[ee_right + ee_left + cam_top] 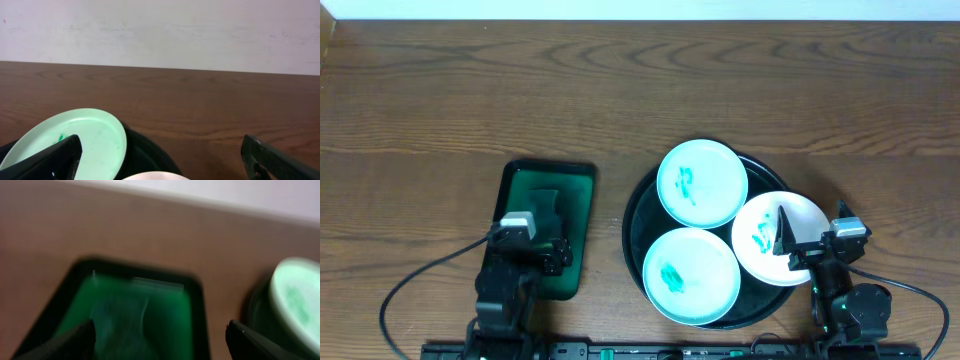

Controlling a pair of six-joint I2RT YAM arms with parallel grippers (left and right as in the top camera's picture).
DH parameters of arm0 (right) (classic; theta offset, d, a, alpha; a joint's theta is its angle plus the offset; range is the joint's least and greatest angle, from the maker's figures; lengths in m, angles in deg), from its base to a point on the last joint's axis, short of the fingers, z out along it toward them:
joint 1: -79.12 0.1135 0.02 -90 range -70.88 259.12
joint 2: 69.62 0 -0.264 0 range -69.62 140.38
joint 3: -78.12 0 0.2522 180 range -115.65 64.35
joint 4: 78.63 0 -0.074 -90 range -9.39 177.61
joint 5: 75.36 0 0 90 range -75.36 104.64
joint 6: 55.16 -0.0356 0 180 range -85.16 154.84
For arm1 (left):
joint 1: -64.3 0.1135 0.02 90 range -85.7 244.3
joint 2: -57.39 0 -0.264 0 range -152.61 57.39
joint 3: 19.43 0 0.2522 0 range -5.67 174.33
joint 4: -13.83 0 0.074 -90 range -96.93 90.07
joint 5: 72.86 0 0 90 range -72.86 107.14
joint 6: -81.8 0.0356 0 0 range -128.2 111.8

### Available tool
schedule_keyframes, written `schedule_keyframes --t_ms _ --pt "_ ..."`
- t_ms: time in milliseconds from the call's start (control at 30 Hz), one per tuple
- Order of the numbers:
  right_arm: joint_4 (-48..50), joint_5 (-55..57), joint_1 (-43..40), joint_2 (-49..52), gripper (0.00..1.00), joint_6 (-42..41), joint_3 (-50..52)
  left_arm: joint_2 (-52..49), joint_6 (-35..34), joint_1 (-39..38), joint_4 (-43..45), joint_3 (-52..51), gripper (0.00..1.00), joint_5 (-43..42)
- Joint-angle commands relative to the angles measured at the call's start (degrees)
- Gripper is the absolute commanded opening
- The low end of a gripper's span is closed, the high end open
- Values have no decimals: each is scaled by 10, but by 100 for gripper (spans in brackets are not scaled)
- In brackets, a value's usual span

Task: Clean dirty plates on tray and stack at the side
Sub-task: 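Raise the left arm and move the left gripper over the green sponge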

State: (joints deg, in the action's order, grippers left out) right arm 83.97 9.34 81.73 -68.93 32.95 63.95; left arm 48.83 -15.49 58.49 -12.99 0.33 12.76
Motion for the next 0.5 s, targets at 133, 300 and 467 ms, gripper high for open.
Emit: schedule_keyframes --t_ms 133,300,467 --pt "-3 5 2 -1 99 9 1 -230 52 -1 -70 207 83 -8" --pt "-3 5 2 0 99 9 1 -419 54 -1 -226 422 84 -22" --pt "-3 5 2 0 99 9 1 -598 53 -2 -468 661 84 -38"
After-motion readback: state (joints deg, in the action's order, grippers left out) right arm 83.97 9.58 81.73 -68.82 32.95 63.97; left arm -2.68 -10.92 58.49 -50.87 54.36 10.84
